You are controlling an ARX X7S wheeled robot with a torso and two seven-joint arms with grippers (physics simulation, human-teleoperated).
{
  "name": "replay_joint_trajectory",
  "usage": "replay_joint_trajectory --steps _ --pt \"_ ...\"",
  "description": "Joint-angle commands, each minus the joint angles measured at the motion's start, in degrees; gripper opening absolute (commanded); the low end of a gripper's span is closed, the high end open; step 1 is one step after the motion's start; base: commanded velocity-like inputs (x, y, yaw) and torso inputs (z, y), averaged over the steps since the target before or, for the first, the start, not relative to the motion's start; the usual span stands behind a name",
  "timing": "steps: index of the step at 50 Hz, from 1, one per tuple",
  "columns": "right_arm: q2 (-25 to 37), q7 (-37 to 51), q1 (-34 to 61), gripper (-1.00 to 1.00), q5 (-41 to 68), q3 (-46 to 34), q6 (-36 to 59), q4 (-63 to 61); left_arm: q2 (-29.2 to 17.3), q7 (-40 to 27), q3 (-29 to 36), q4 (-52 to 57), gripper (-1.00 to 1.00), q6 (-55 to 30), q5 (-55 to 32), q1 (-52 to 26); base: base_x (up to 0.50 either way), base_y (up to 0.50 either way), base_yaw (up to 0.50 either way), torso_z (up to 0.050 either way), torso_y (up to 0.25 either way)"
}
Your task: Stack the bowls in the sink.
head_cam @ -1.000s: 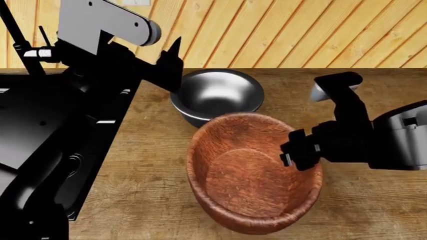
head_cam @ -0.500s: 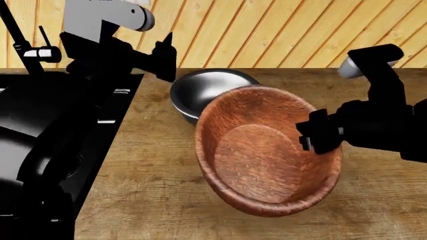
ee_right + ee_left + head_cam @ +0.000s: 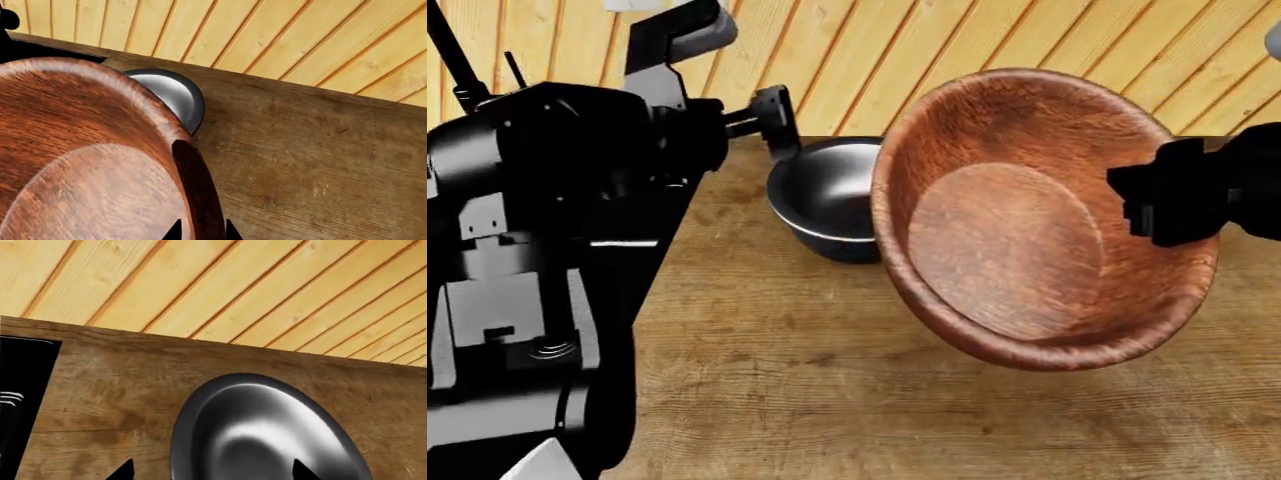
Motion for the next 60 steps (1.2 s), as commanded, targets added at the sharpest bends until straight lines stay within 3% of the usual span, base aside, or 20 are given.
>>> replay_joint_trajectory --steps 1,13,23,40,41,55,60 --pt "1.6 0.8 2.8 -1.0 0.5 0.9 -0.4 -0.7 2.1 -2.2 -2.6 -20.0 1.0 2.5 2.2 -7.6 0.0 0.0 0.0 0.0 0.0" --pt "1.7 0.2 3.0 -1.0 -0.5 1.2 -1.2 -1.5 4.0 1.0 3.9 -28.0 1.0 4.4 2.8 -9.5 0.0 0.0 0.0 0.0 0.0" --pt "2.9 -0.3 2.5 -1.0 -0.4 1.6 -1.5 -2.5 4.8 3.8 6.8 -46.0 1.0 15.5 4.4 -14.4 0.0 0.0 0.0 0.0 0.001" --pt "4.4 0.5 3.3 -1.0 1.0 0.8 -1.6 -3.0 5.2 2.3 3.3 -46.4 1.0 17.5 8.0 -11.6 0.0 0.0 0.0 0.0 0.0" --pt "4.5 0.5 3.1 -1.0 1.0 0.8 -1.6 -3.1 5.2 2.2 4.0 -46.4 -1.0 17.6 7.7 -11.6 0.0 0.0 0.0 0.0 0.0" --pt "5.0 0.6 0.8 -1.0 1.0 0.8 -4.2 -3.4 5.0 6.1 9.0 -45.6 -1.0 23.3 2.9 -13.6 0.0 0.0 0.0 0.0 0.0" --pt "4.9 1.0 0.8 -1.0 1.0 0.5 -4.6 -3.2 4.2 3.6 8.4 -34.5 -1.0 18.4 0.3 -9.8 0.0 0.0 0.0 0.0 0.002"
